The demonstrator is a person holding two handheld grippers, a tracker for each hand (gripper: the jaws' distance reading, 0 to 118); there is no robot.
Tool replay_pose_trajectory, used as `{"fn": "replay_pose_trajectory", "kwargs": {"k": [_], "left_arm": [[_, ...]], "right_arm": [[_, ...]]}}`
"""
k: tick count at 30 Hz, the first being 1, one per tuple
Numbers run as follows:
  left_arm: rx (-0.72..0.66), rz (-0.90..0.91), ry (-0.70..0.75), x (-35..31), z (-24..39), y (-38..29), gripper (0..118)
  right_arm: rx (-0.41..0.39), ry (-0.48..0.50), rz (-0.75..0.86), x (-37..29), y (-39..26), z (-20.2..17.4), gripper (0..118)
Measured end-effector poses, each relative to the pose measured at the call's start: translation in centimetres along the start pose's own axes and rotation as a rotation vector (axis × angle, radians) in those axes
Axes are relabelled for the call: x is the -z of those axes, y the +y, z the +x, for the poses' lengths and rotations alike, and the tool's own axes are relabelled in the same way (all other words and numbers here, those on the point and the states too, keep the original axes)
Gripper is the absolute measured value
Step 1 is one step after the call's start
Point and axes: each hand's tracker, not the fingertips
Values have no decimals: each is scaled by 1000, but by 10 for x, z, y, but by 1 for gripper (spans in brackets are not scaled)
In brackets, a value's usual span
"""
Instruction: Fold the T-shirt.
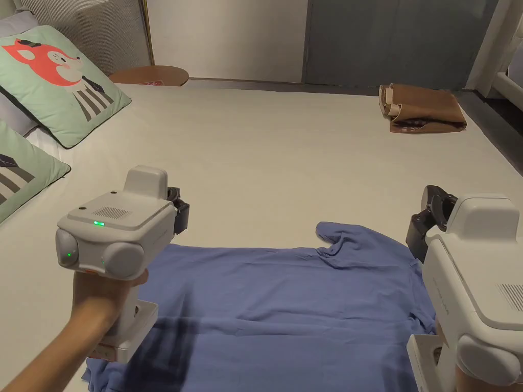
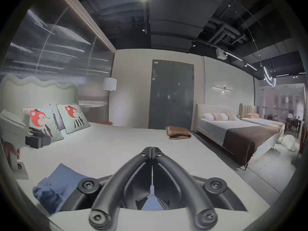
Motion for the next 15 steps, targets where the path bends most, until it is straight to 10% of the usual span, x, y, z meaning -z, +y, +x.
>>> {"fn": "replay_pose_trajectory", "kwargs": {"k": [6, 11, 15], "left_arm": [[-120, -226, -15, 87, -42, -7, 0], [-243, -431, 20, 154, -74, -27, 106], [-177, -487, 78, 188, -84, -47, 108]], "right_arm": [[-13, -4, -49, 34, -10, 1, 0], [-15, -14, -98, 63, -28, 3, 0], [-18, -23, -139, 77, -40, 5, 0]]}}
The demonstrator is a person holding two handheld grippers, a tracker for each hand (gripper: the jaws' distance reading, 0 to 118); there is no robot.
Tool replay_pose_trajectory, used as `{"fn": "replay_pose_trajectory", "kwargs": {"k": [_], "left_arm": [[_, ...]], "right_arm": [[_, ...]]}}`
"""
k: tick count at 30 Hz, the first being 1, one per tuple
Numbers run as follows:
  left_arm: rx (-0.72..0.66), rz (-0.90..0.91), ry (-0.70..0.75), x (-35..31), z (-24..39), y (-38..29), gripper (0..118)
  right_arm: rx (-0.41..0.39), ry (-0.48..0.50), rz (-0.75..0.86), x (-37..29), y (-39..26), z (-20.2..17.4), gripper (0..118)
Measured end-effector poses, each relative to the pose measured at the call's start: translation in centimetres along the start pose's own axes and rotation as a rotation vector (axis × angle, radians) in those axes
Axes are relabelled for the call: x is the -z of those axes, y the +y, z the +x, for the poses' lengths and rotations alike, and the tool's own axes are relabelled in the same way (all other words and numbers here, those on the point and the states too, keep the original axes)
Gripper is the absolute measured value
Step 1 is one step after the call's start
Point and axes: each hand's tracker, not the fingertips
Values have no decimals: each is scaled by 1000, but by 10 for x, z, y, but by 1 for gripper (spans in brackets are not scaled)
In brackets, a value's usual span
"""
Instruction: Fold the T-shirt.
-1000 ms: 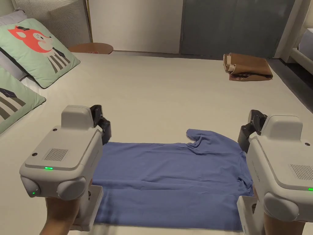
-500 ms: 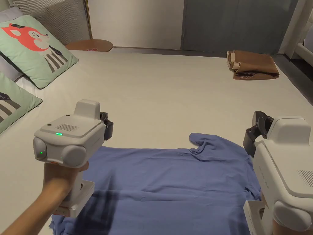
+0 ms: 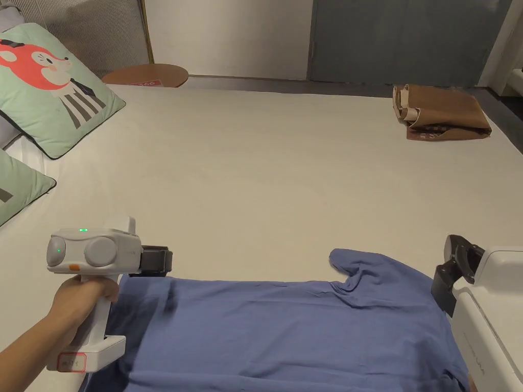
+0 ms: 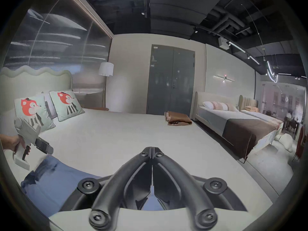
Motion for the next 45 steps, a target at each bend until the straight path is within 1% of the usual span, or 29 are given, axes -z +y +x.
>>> {"fn": "replay_pose_trajectory", "kwargs": {"k": [3, 5, 6, 7, 8, 9, 10, 11, 12, 15, 18, 19, 20, 21, 22, 23, 24, 25, 27, 32, 33, 34, 35, 36, 37, 38, 39, 43, 45], "left_arm": [[-15, -81, 40, 23, -2, -6, 107], [-16, -96, 25, 32, -3, -12, 98], [-16, -102, 25, 35, 0, -16, 84], [-3, -120, 28, 39, 4, -19, 63], [1, -125, 17, 40, 7, -22, 56], [3, -99, 20, 36, 6, -24, 53], [22, -65, 29, 31, 10, -23, 35], [27, -58, -17, 27, 13, -22, 8], [31, -58, -33, 24, 16, -22, 1], [107, -16, 23, 16, 17, -23, 1], [63, 11, 2, -6, 12, -21, 1], [57, 19, -3, -15, 10, -20, 1], [58, 32, -8, -24, 9, -20, 1], [68, 47, -13, -30, 8, -18, 1], [86, 67, -15, -38, 7, -18, 1], [94, 86, -18, -46, 6, -18, 1], [96, 93, -23, -51, 5, -18, 1], [100, 95, -26, -53, 5, -16, 1], [103, 114, -35, -60, 2, -17, 1], [93, 130, -80, -69, 1, -14, 1], [98, 133, -80, -69, 2, -15, 1], [106, 133, -81, -68, 2, -15, 1], [112, 134, -78, -68, 2, -15, 1], [114, 134, -77, -68, 1, -15, 1], [115, 132, -75, -67, 2, -16, 1], [110, 132, -73, -67, 1, -17, 1], [103, 131, -73, -68, -1, -18, 1], [92, 140, -60, -75, -3, -25, 1], [98, 147, -46, -82, -3, -31, 1]], "right_arm": [[1, -4, -30, 9, -8, 1, 0], [-1, -7, -44, 15, -16, 3, 0], [-5, -7, -51, 16, -18, 4, 0], [-6, -5, -61, 17, -19, 4, 0], [-7, -2, -70, 17, -19, 3, 0], [-9, -1, -77, 18, -20, 3, 0], [-12, -2, -83, 18, -21, 5, 0], [-13, -4, -87, 19, -22, 6, 0], [-13, -5, -92, 20, -22, 7, 0], [-2, 0, -122, 32, -21, 16, 0], [33, 13, -217, 66, -24, 31, 1], [51, 13, -259, 80, -25, 37, 5], [28, 14, -315, 101, -28, 41, 18], [25, 9, -346, 116, -31, 45, 41], [-5, 5, -411, 134, -35, 47, 72], [-15, 10, -472, 152, -40, 50, 90], [13, 19, -508, 160, -39, 53, 102], [5, 27, -563, 175, -46, 54, 108], [38, 27, -647, 197, -61, 56, 107], [61, -17, -785, 221, -95, 60, 102], [61, -13, -781, 220, -97, 59, 93], [55, -14, -783, 219, -99, 58, 70], [51, -4, -774, 214, -99, 56, 57], [36, -6, -735, 204, -92, 54, 53], [5, -8, -743, 202, -89, 51, 37], [-22, -3, -742, 199, -86, 50, 12], [-14, 4, -734, 194, -84, 50, 2], [-16, -1, -635, 174, -66, 53, 2], [-28, 29, -577, 157, -57, 57, 2]]}}
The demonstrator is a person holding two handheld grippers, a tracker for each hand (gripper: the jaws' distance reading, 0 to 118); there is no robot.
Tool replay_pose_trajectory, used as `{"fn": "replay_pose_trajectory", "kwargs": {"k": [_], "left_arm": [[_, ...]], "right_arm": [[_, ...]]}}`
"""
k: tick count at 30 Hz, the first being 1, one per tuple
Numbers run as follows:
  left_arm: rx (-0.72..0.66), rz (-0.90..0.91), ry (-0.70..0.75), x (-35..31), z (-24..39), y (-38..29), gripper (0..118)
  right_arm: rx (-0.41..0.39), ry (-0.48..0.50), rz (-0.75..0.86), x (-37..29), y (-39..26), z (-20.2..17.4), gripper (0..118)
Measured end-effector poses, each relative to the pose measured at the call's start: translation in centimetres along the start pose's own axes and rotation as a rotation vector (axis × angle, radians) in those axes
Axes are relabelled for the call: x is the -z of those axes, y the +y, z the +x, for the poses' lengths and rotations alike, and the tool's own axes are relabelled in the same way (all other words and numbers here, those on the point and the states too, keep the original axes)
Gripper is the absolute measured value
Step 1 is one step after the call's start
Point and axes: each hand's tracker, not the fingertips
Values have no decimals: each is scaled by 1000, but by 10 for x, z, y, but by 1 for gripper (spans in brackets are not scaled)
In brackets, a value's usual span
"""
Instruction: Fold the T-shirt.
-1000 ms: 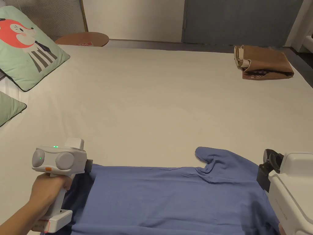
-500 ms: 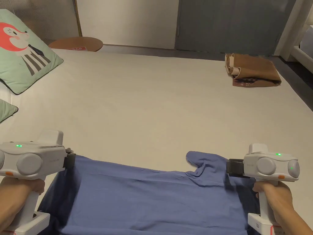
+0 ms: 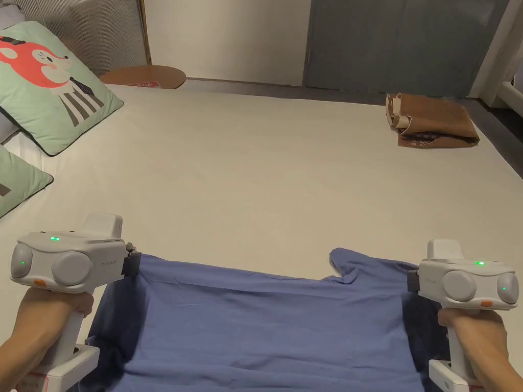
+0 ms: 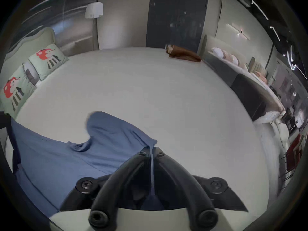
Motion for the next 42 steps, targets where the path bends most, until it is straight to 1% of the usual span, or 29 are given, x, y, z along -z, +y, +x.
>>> {"fn": "replay_pose_trajectory", "kwargs": {"k": [1, 4, 6, 9, 12, 16, 22, 29, 31, 34, 36, 37, 38, 39, 40, 41, 42], "left_arm": [[3, 4, 7, -4, -1, -2, 1], [-15, 19, 16, -22, -3, -11, 1], [-33, 31, 15, -34, -6, -19, 1], [-50, 41, 14, -55, -10, -34, 1], [-64, 55, 8, -77, -14, -55, 1], [-90, 49, -8, -101, -20, -90, 1], [-110, -9, -8, -111, -25, -146, 1], [-154, -96, 6, -103, -24, -200, 1], [-159, -115, 9, -101, -24, -207, 1], [-142, -145, 26, -95, -20, -213, 1], [-136, -151, 35, -94, -16, -213, 1], [-135, -145, 45, -96, -14, -212, 4], [-138, -138, 43, -98, -13, -208, 11], [-140, -133, 44, -100, -12, -205, 26], [-153, -125, 41, -100, -15, -201, 59], [-163, -104, 29, -104, -14, -196, 85], [-172, -78, 12, -108, -13, -190, 105]], "right_arm": [[1, 12, 23, -16, -1, 2, 2], [37, 43, 107, -73, -7, 10, 2], [43, 66, 143, -103, -16, 16, 2], [78, 102, 183, -137, -37, 29, 2], [79, 135, 197, -168, -64, 30, 2], [89, 149, 201, -198, -103, 32, 2], [157, 148, 154, -205, -164, 31, 2], [218, 100, 27, -183, -217, 32, 2], [220, 84, 1, -178, -227, 30, 2], [202, 55, -33, -166, -236, 26, 2], [211, 40, -49, -176, -235, 20, 2], [219, 41, -49, -179, -233, 19, 2], [228, 44, -41, -185, -231, 16, 5], [242, 44, -23, -188, -225, 18, 16], [249, 38, 4, -196, -219, 16, 46], [243, 20, 35, -204, -211, 12, 71], [229, 12, 51, -210, -204, 9, 92]]}}
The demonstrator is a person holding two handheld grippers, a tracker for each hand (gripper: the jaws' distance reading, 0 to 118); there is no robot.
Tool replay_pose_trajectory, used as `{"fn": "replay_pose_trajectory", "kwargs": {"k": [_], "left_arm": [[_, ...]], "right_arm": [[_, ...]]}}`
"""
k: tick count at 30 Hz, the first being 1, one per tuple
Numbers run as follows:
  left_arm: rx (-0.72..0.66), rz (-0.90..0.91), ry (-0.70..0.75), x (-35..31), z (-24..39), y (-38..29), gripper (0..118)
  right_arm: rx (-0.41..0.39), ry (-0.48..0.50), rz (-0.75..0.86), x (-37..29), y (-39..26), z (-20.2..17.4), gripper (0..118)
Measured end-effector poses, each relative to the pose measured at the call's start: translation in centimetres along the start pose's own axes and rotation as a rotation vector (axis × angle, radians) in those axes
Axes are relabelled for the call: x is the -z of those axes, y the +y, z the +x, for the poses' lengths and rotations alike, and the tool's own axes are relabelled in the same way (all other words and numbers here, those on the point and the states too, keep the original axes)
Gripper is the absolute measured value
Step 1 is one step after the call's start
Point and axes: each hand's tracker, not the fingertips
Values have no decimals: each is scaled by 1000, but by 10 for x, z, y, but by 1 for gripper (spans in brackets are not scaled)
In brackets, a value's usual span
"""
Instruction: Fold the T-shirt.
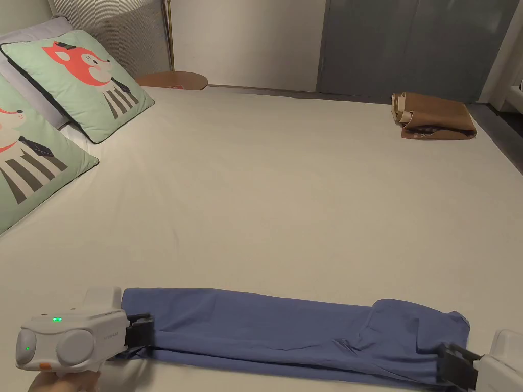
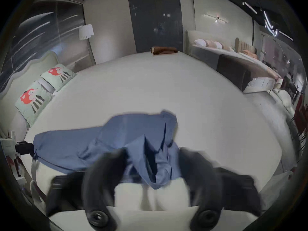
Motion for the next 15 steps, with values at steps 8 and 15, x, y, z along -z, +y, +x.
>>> {"fn": "replay_pose_trajectory", "kwargs": {"k": [8, 15], "left_arm": [[30, 370, -61, -70, 59, 56, 108], [99, 686, -13, -109, 103, 70, 107]], "right_arm": [[-104, 35, 337, -42, 59, -52, 116], [-206, -17, 577, -71, 75, -99, 115]]}}
